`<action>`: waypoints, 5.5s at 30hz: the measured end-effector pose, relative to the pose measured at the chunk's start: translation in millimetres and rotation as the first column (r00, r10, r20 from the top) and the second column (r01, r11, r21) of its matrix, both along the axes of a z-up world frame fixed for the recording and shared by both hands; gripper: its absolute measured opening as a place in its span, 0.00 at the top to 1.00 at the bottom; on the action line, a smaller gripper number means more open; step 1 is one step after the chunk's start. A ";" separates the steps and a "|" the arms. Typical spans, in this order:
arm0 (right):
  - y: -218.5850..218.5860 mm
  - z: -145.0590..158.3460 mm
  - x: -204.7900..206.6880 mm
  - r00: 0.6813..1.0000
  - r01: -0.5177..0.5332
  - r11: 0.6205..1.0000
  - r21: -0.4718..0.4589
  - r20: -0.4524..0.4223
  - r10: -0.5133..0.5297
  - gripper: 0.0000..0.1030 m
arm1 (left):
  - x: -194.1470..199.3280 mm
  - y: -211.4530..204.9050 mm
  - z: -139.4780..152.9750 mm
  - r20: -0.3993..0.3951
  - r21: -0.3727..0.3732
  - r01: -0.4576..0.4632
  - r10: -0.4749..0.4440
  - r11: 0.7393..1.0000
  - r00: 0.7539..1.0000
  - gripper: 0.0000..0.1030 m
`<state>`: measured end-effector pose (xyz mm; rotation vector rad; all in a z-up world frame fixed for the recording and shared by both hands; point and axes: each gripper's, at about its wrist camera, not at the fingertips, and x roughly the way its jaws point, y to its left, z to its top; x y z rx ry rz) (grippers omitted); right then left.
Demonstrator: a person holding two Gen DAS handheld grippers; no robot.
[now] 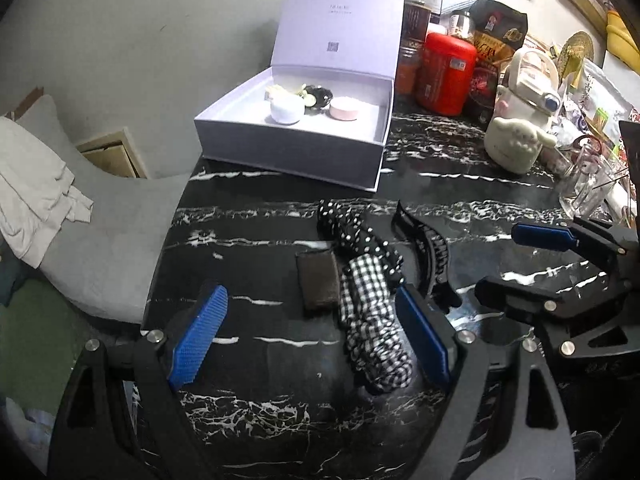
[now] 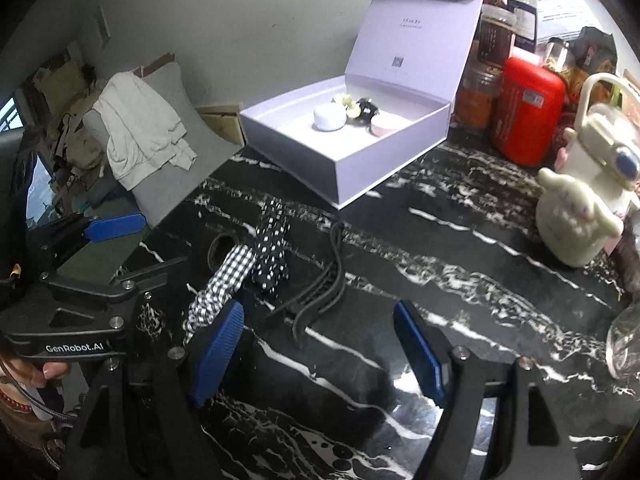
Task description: Organize objects
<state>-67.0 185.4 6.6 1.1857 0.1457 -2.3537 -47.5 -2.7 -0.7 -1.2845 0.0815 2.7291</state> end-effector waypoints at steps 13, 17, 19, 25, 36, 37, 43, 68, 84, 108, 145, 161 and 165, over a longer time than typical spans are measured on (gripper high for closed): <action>-19.9 -18.8 -15.9 0.999 -0.032 0.999 0.004 0.028 0.032 0.24 | -23.5 -6.6 -14.1 0.023 0.063 0.013 -0.015 0.998 1.000 0.17; -23.8 -24.4 -27.0 0.999 -0.025 1.000 0.011 0.038 0.025 0.24 | -38.4 -5.7 -18.8 0.045 0.043 -0.002 0.001 0.999 0.999 0.18; -26.3 -26.6 -31.2 1.000 -0.015 0.999 0.048 0.012 0.014 0.24 | -44.9 -9.9 -21.9 0.053 0.060 -0.018 0.015 0.998 0.998 0.21; -26.4 -40.3 -48.7 0.999 -0.013 0.997 0.071 0.051 0.010 0.24 | -56.0 -15.5 -30.8 0.078 0.034 -0.049 0.047 0.998 0.996 0.34; -18.3 -43.0 -47.0 1.000 0.002 0.989 0.147 0.011 -0.004 0.56 | -58.0 -13.0 -48.2 0.107 0.034 -0.022 0.018 0.999 0.994 0.42; -17.5 -42.6 -45.9 1.000 0.002 0.989 0.147 0.009 -0.003 0.61 | -57.0 -13.5 -47.5 0.085 0.037 -0.030 0.026 0.999 0.996 0.42; -11.2 -41.1 -39.5 1.000 0.016 0.989 0.150 0.010 -0.018 0.79 | -49.8 -10.0 -46.0 0.072 0.045 -0.011 0.007 0.999 0.997 0.76; 4.2 -40.2 -1.4 1.000 0.009 0.989 0.148 0.015 -0.011 0.80 | -4.6 3.6 -44.6 0.078 0.064 0.033 -0.038 0.997 0.996 0.76; 14.5 -41.5 9.2 1.000 -0.011 0.992 0.127 -0.015 0.013 0.65 | 5.8 15.6 -46.0 0.045 0.010 0.050 -0.050 0.999 0.998 0.65; 25.1 -20.8 18.0 1.000 -0.004 0.997 0.073 -0.030 0.006 0.82 | 16.4 29.0 -19.4 0.062 0.006 0.076 -0.076 0.997 0.995 0.77; 0.7 34.6 14.6 0.988 -0.088 0.994 0.062 -0.121 0.095 0.82 | 0.4 23.1 31.7 0.010 0.053 0.131 -0.132 0.990 0.991 0.77; -31.1 49.3 -48.3 0.978 -0.149 0.987 0.066 -0.135 0.156 0.82 | -63.9 7.9 39.9 0.014 0.071 0.133 -0.134 0.989 0.991 0.77; -34.4 51.8 -65.2 0.978 -0.143 0.987 0.069 -0.143 0.152 0.82 | -83.0 4.1 44.0 0.002 0.081 0.135 -0.136 0.988 0.991 0.77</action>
